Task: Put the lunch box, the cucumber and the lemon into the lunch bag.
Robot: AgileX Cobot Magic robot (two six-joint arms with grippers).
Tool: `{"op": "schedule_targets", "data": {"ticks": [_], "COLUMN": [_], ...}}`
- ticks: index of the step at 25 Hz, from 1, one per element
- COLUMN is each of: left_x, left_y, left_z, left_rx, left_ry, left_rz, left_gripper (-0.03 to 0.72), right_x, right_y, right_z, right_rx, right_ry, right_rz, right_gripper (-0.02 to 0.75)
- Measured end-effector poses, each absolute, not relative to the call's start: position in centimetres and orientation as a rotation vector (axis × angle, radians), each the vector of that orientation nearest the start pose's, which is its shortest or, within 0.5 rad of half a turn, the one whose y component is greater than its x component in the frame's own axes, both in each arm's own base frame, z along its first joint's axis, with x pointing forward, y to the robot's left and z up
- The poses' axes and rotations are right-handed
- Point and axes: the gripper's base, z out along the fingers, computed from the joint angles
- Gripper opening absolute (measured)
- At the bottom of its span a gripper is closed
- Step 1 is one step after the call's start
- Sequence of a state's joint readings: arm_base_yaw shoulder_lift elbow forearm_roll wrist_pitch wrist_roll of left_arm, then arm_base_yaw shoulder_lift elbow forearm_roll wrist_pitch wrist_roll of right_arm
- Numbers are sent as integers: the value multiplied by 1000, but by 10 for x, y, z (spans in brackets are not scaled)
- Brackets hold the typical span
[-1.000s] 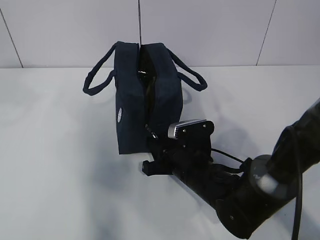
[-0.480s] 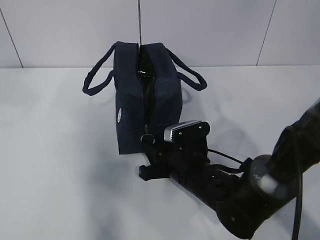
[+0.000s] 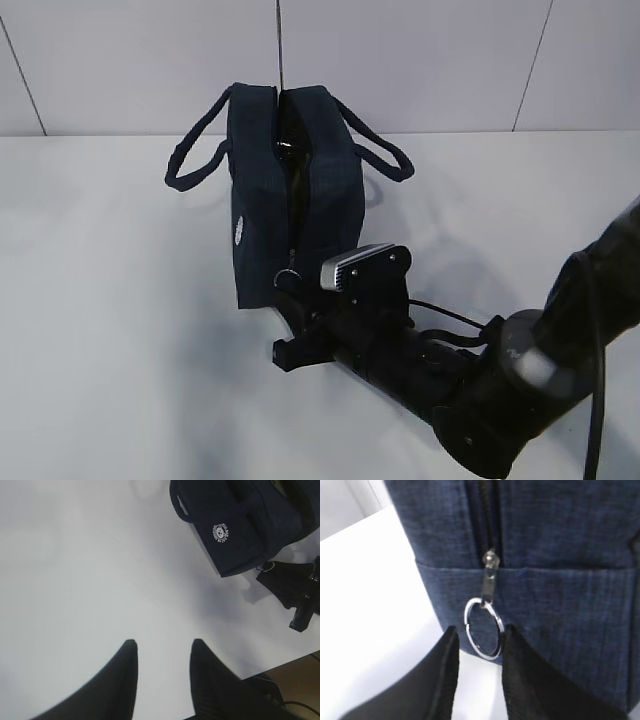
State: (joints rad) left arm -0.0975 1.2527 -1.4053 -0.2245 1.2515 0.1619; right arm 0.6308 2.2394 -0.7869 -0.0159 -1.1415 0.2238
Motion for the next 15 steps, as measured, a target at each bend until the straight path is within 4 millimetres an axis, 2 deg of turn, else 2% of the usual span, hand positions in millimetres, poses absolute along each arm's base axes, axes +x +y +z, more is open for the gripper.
{"op": "schedule_targets", "data": {"ticks": [15], "left_x": [231], "left_y": [-42], "left_z": [409], "left_rx": [320], "left_ry": [2544], "left_rz": [-277], "left_gripper": [237], "right_x": [304], "right_y": [224], "right_z": [62], "right_rx": [-378], "right_ry": [1763], "right_rz": [624], "right_gripper": [225]}}
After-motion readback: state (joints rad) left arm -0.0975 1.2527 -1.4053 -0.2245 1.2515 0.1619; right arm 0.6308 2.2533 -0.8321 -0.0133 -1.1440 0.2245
